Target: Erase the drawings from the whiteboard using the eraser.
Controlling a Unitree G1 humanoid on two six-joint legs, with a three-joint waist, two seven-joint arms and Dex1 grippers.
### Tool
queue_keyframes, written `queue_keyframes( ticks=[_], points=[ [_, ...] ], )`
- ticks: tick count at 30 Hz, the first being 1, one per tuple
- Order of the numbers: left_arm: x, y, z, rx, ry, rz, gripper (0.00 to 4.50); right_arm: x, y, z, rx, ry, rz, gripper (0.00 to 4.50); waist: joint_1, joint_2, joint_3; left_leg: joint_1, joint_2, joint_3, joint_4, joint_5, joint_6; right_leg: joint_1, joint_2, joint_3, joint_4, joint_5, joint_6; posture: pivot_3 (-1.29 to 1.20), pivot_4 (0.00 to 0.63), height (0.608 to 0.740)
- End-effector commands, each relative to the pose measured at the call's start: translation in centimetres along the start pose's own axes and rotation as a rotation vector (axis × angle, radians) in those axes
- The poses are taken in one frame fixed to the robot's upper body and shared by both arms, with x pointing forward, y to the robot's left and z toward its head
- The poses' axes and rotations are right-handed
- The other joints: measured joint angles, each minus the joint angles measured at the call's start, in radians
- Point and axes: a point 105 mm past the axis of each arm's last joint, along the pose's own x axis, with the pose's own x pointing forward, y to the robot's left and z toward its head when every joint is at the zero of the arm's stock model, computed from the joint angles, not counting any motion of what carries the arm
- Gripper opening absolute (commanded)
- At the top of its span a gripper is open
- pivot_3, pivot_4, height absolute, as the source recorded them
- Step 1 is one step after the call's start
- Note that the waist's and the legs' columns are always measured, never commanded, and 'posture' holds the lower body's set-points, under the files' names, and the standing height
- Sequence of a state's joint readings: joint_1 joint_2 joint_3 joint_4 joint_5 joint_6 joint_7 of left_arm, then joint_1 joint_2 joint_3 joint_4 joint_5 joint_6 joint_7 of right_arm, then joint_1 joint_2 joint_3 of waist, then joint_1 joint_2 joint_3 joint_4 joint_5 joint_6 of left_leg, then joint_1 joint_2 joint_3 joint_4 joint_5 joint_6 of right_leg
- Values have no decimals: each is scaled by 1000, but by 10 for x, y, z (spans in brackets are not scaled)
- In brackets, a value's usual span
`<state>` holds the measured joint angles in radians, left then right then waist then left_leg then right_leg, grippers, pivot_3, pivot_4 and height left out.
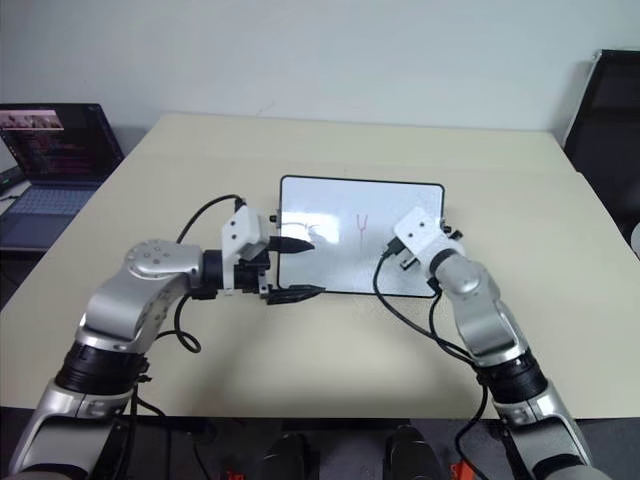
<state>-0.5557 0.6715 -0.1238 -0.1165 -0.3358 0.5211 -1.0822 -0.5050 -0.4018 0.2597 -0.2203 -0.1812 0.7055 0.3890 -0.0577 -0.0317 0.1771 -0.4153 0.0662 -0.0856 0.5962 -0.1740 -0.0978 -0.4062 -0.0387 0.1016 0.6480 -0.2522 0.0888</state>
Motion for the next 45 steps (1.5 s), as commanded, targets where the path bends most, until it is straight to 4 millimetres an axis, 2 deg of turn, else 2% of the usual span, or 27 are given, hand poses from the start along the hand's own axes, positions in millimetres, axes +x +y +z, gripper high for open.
queue_keyframes(
  ticks=[1,4,5,8,10,14,18,21,25,29,33,42,45],
  points=[
    [-1,-2,17,49,-38,-9,4500,-6,30,-21,7,94,161,1012,0,0,0,0,0,0,0,0,0,0,0,0,0,0,0,0,150,740],
    [-1,-2,17,45,-38,-8,4500,-7,30,-18,-39,89,152,1012,-3,0,0,1,0,0,0,0,1,0,0,0,0,0,0,0,150,740],
    [-1,-2,17,44,-37,-8,4500,-6,25,-16,-50,81,120,1012,-4,0,0,1,0,0,0,0,1,0,0,0,0,0,-1,0,150,740],
    [-3,-3,16,37,-37,-8,4500,-1,-8,1,-67,7,-64,1012,-5,0,0,1,0,0,0,1,1,0,0,0,0,1,-1,0,150,740],
    [-7,0,15,13,-42,15,4500,-2,-16,14,-16,-50,-97,1012,-4,0,0,0,0,0,1,1,1,0,0,0,0,1,-1,0,150,740],
    [-17,4,10,-33,-40,68,4500,-11,-1,27,116,-108,9,1008,-2,0,0,-1,0,0,-1,1,2,-1,0,0,0,1,-1,0,150,740],
    [-31,12,4,-116,-63,197,4500,-33,19,45,257,-193,169,1000,-1,1,1,-4,0,-1,-5,1,2,-4,0,-1,1,-1,4,0,150,740],
    [-37,6,0,-154,-56,213,4500,-47,26,41,274,-189,235,1000,0,1,1,-6,0,-2,-6,1,2,-5,0,-2,-1,-1,5,0,150,740],
    [-48,1,-10,-178,-20,255,4500,-61,24,34,270,-201,242,1000,1,1,1,-6,0,-2,-5,1,2,-5,0,-2,-1,-4,1,0,150,740],
    [-52,0,-11,-183,-21,292,4500,-67,20,34,330,-273,226,1000,1,1,1,-4,0,-2,-4,1,2,-4,0,-2,0,-4,-2,0,150,740],
    [-52,-2,-10,-188,-31,301,4500,-70,19,34,315,-297,224,1000,1,1,1,-3,0,-1,-3,1,1,-4,0,-1,-1,-3,-2,0,150,740],
    [-51,-3,-6,-176,-30,301,4500,-65,19,35,287,-307,234,998,1,1,1,-4,0,-1,-4,1,1,-4,0,-1,-1,-3,-2,0,150,740],
    [-51,-4,-8,-158,-4,287,4500,-63,20,42,264,-323,238,998,1,0,2,-4,0,-1,-4,1,1,-4,0,-1,-1,-3,-2,0,150,740]
  ],
)
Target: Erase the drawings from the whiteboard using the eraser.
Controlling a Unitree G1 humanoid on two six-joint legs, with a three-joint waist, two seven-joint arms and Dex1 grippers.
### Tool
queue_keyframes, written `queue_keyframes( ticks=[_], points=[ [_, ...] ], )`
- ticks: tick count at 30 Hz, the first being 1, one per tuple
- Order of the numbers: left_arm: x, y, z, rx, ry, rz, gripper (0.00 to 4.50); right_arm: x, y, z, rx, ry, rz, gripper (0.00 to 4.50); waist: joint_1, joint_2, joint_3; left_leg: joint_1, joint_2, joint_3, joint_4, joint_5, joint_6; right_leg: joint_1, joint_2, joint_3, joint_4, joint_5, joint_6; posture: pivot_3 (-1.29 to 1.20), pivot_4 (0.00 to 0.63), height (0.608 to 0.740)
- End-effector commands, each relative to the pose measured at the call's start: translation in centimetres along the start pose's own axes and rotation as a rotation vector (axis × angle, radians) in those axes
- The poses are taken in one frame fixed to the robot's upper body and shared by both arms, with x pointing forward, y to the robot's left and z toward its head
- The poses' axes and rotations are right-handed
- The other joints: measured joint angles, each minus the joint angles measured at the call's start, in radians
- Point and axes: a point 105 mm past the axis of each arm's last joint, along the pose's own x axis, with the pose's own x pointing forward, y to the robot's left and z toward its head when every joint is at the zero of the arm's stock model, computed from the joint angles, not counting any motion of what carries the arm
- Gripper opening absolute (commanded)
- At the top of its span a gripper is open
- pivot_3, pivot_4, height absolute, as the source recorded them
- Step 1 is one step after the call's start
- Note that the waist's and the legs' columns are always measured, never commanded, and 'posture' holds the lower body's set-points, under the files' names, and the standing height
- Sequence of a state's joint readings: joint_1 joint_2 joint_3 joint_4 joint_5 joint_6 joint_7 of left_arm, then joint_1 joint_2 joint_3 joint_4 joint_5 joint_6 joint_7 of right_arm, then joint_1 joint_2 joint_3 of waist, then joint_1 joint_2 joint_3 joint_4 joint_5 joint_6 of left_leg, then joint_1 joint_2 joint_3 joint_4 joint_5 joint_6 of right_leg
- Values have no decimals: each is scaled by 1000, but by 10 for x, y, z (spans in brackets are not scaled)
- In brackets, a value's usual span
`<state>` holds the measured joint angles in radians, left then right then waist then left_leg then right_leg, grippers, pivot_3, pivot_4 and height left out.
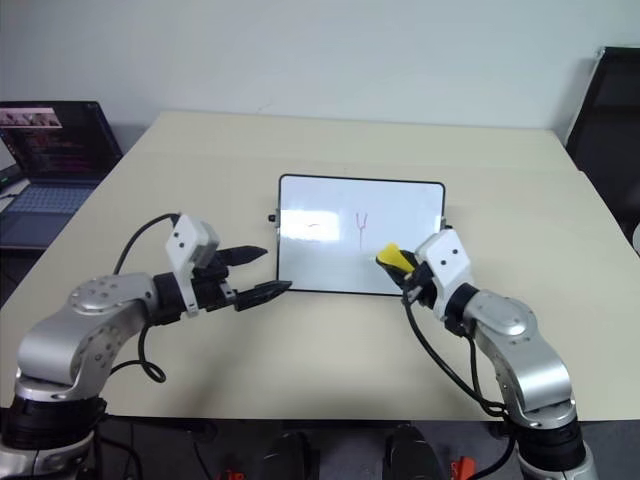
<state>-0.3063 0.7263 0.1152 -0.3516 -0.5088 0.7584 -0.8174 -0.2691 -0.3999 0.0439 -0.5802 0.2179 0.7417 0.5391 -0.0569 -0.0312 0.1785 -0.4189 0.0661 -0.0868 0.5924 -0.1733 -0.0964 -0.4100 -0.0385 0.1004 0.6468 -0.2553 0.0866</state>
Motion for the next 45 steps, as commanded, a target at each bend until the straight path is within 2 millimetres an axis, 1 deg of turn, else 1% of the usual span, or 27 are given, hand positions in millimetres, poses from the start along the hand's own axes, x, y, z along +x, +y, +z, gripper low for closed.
queue_keyframes(
  ticks=[1,4,6,11,13,15,17,20,23,25,27,29,33,35,36,38,40,41,43,45],
  points=[
    [-4,-4,9,80,6,-16,4500,8,3,18,-58,-55,11,998,0,0,0,0,0,0,0,0,0,0,0,0,0,0,0,0,150,740],
    [-4,-4,5,99,38,-39,4500,19,8,21,-83,-34,35,998,-3,0,0,0,0,0,0,0,0,0,0,0,0,0,0,0,150,740],
    [-3,-4,5,110,45,-50,4500,22,10,15,-75,20,55,998,-2,0,0,0,0,0,0,0,0,0,0,0,0,0,0,0,150,740],
    [-1,-4,9,120,38,-66,4500,13,21,-8,-16,136,104,998,8,0,0,-2,0,0,0,0,0,-1,0,0,-1,0,0,0,150,740],
    [0,-4,8,123,43,-70,4500,12,25,-12,-16,149,116,998,8,0,0,-3,0,0,0,0,0,-1,0,0,-1,0,0,0,150,740],
    [0,-4,9,125,46,-73,4500,16,24,-9,-21,137,102,998,5,0,0,-2,0,0,0,0,0,-2,0,0,-1,0,0,0,150,740],
    [0,-4,9,126,48,-73,4500,22,20,-1,-35,105,76,998,-2,0,0,-2,0,0,0,0,0,-2,0,0,0,0,0,0,150,740],
    [0,-3,8,128,54,-75,4500,36,6,12,-71,56,5,998,-9,0,0,-1,0,0,0,0,0,-2,0,0,1,0,-1,0,150,740],
    [1,-4,7,129,60,-81,4500,55,-5,20,-165,40,-50,998,-9,0,1,0,0,0,0,0,0,-1,0,0,0,1,-1,0,150,740],
    [2,-4,8,129,60,-83,4500,64,-8,22,-222,40,-63,997,-8,0,1,-1,0,0,0,0,0,-1,0,0,0,1,-1,0,150,740],
    [3,-6,8,129,58,-91,4500,82,-13,25,-296,43,-81,997,-8,0,1,-1,0,0,-1,0,0,-2,0,0,0,0,0,0,150,740],
    [4,-7,8,130,57,-98,4500,94,-16,27,-349,47,-89,997,-8,0,1,-2,0,0,-1,0,0,-2,0,0,0,0,0,0,150,740],
    [5,-8,11,133,44,-103,4500,111,-27,28,-397,49,-125,997,-8,1,1,-3,0,0,-1,0,0,-3,0,0,0,2,2,0,150,740],
    [5,-7,11,133,39,-99,4500,115,-31,25,-409,65,-128,997,-8,1,1,-3,0,0,-1,0,0,-3,0,0,0,2,2,0,150,740],
    [5,-7,9,133,40,-98,4500,115,-31,19,-408,88,-114,997,-8,1,1,-3,0,0,-1,0,0,-3,0,0,0,2,3,0,150,740],
    [4,-6,6,129,39,-95,4500,110,-26,3,-385,148,-51,997,-6,1,1,-2,0,0,-1,0,0,-2,0,0,0,2,2,0,150,740],
    [4,-6,5,120,31,-93,4500,105,-19,-6,-359,175,11,997,-6,1,1,-1,0,0,-1,0,0,-1,0,0,0,1,1,0,150,740],
    [4,-6,5,115,26,-93,4500,103,-17,-6,-343,169,19,997,-5,0,1,0,0,0,-1,0,0,0,0,0,0,1,1,0,150,740],
    [5,-6,5,116,22,-93,4500,102,-23,-2,-327,150,-21,997,-6,1,1,2,0,0,-1,0,0,1,0,0,1,1,1,0,150,740],
    [5,-6,5,118,21,-96,4500,103,-42,4,-349,137,-137,997,-6,1,1,2,0,0,0,0,0,1,0,0,2,1,0,0,150,740]
  ],
)
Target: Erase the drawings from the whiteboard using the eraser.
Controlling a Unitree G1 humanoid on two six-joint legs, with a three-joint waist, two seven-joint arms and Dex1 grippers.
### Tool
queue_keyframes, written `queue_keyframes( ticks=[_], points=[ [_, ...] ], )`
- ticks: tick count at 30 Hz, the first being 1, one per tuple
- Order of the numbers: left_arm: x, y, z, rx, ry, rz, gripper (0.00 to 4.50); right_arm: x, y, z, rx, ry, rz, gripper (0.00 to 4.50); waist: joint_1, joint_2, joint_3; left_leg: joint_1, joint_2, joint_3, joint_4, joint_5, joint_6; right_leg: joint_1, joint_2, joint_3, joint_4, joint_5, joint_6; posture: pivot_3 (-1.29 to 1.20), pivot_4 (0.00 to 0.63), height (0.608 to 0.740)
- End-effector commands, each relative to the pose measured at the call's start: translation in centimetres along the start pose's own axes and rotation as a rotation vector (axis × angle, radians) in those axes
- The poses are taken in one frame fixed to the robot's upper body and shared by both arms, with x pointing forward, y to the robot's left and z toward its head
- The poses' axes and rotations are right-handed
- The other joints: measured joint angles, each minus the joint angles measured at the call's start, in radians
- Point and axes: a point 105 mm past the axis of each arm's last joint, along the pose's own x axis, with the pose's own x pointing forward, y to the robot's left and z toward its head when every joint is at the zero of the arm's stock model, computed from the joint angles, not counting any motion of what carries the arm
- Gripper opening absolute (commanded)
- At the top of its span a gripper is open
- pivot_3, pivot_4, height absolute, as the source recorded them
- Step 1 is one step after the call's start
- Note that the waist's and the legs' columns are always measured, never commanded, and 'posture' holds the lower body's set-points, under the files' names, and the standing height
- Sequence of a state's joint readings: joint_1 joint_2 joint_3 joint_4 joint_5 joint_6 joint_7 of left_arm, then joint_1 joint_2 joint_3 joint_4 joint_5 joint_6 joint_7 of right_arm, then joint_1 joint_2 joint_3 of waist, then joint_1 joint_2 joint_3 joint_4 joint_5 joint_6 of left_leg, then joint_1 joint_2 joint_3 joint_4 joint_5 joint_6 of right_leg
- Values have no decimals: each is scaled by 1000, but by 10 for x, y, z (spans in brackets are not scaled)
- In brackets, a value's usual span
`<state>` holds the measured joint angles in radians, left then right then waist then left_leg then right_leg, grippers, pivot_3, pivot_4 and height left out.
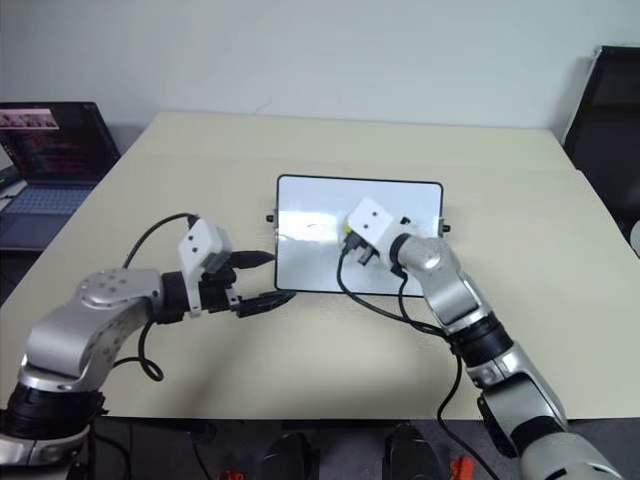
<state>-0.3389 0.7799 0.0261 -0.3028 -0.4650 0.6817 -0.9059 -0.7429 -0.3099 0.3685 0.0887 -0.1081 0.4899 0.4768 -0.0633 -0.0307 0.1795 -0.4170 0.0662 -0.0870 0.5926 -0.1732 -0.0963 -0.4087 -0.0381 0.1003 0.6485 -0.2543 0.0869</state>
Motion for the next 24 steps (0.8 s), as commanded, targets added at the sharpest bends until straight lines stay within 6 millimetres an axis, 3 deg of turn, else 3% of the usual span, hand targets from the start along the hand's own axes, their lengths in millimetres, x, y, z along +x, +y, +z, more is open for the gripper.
queue_keyframes(
  ticks=[1,4,11,15,17,21,24],
  points=[
    [-2,0,11,41,-38,1,4500,-3,-36,-6,3,29,-181,997,0,0,0,0,0,0,0,0,0,0,0,0,0,1,0,0,150,740],
    [-1,-1,11,44,-39,0,4500,-2,-38,-9,14,41,-190,997,2,0,0,0,0,0,1,1,0,0,0,0,0,2,-1,0,150,740],
    [-2,-3,13,43,-37,-3,4500,-10,12,-32,46,122,78,997,6,0,0,1,0,0,1,1,1,1,0,0,-1,2,-1,0,150,740],
    [-3,-3,13,43,-32,0,4500,-16,26,-35,22,139,155,997,4,0,0,1,0,0,1,1,1,1,0,0,-1,2,0,0,150,740],
    [-3,-2,12,42,-29,1,4500,-13,13,-31,-28,125,69,997,4,0,0,1,0,0,1,1,1,1,0,0,-1,2,-1,0,150,740],
    [-3,-3,11,38,-22,1,4500,-7,-43,-4,-136,35,-247,997,1,0,0,2,0,0,2,1,1,0,0,1,-1,3,-1,0,150,740],
    [-4,-3,9,33,-20,2,4500,-6,-44,-7,-156,44,-240,997,5,-1,0,1,0,0,2,1,1,0,0,1,-1,4,-1,0,150,740]
  ],
)
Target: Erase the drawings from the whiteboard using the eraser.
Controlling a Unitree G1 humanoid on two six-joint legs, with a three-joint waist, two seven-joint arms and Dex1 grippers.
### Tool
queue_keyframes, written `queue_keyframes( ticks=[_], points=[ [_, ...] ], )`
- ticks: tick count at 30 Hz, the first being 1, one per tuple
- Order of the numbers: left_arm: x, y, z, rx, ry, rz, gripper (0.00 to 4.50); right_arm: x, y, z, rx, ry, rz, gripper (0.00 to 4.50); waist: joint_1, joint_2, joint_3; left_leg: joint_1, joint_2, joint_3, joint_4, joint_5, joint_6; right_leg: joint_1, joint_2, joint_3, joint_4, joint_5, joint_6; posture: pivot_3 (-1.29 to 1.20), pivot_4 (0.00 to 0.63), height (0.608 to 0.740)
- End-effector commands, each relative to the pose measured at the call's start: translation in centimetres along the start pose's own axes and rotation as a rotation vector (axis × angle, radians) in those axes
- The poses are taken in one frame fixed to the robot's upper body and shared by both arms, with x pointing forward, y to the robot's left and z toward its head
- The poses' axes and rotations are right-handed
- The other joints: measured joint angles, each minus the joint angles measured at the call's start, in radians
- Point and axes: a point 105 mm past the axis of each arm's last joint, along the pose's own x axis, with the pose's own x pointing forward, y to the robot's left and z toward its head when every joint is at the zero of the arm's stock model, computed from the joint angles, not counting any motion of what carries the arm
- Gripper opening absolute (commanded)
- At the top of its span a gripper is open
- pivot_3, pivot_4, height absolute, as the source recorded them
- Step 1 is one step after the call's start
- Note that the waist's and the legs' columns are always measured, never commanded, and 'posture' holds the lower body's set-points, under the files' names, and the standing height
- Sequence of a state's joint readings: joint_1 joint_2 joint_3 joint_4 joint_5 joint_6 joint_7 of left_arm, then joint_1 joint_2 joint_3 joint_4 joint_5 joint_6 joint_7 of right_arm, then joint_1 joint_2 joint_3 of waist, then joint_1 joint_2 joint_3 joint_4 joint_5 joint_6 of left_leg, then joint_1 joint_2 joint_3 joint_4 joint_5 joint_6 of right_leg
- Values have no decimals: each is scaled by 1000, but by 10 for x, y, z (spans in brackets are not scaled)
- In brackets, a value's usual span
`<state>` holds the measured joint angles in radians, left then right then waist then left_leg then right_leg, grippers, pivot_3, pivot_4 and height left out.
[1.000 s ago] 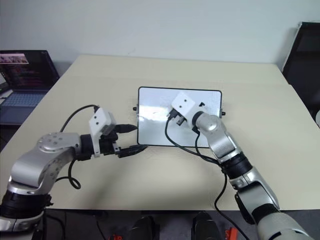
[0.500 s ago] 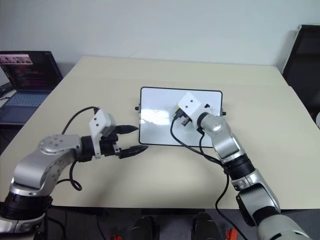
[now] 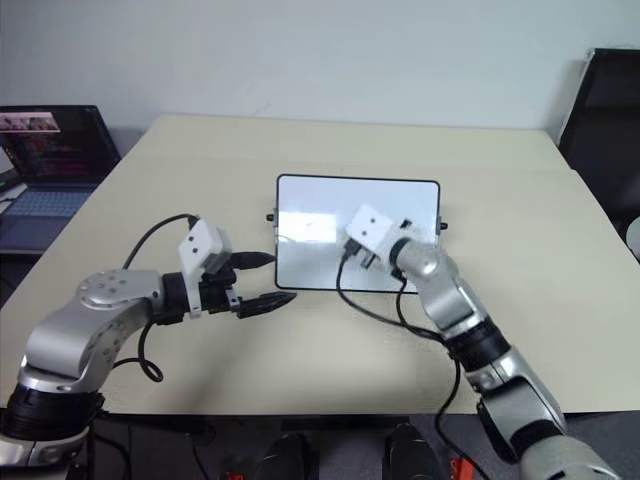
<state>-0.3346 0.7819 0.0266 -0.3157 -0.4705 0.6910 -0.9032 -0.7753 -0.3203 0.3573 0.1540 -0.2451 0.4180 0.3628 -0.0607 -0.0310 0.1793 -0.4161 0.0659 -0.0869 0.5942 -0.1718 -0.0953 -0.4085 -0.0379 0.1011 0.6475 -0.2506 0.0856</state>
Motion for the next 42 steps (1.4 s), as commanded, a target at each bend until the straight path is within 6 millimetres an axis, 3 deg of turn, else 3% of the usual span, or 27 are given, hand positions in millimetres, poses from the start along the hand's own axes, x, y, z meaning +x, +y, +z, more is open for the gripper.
queue_keyframes(
  ticks=[1,5,7,9,11,15,19,26,34,42],
  points=[
    [-4,-1,7,31,-20,8,4500,-3,-4,-14,-9,40,-10,997,4,-1,-1,0,0,0,0,0,0,0,0,0,0,0,0,0,150,740],
    [-9,5,-3,-13,-3,43,4500,-17,40,-27,10,79,232,997,3,-1,-1,0,0,0,-2,0,0,2,0,0,-1,-2,1,0,150,740],
    [-13,7,-13,-13,30,62,4500,-22,50,-25,17,70,274,996,1,-1,-1,0,0,0,-3,0,0,2,0,0,-1,-3,2,0,150,740],
    [-17,10,-18,-26,40,86,4500,-24,51,-25,16,70,263,996,-4,-1,-1,0,0,0,-3,0,0,1,0,0,-1,-3,1,0,150,740],
    [-21,15,-20,-35,38,108,4500,-21,38,-20,20,46,185,996,-5,-1,-1,0,0,0,-2,0,0,1,0,0,0,-3,1,0,150,740],
    [-30,26,-21,-57,8,157,4500,-25,24,0,157,-34,161,996,-4,-1,0,0,0,0,-1,0,0,0,0,0,0,-2,0,0,150,740],
    [-45,41,-33,-51,30,237,4500,-46,27,16,291,-101,237,996,1,0,0,-1,0,0,-1,0,0,0,0,0,0,-2,0,0,150,740],
    [-50,47,-24,-46,-52,275,4500,-80,44,20,406,-117,364,996,4,0,0,-12,0,0,-5,0,0,-10,0,-1,0,-1,2,0,150,740],
    [-50,51,-7,-40,-122,288,4500,-83,54,19,477,-135,367,996,3,0,0,-13,0,0,-2,0,0,-11,0,-1,0,-3,1,0,150,740],
    [-51,48,-9,-23,-96,271,4500,-79,56,22,468,-161,373,996,3,0,0,-13,0,0,-2,0,0,-11,0,-1,1,-3,1,0,150,740]
  ],
)
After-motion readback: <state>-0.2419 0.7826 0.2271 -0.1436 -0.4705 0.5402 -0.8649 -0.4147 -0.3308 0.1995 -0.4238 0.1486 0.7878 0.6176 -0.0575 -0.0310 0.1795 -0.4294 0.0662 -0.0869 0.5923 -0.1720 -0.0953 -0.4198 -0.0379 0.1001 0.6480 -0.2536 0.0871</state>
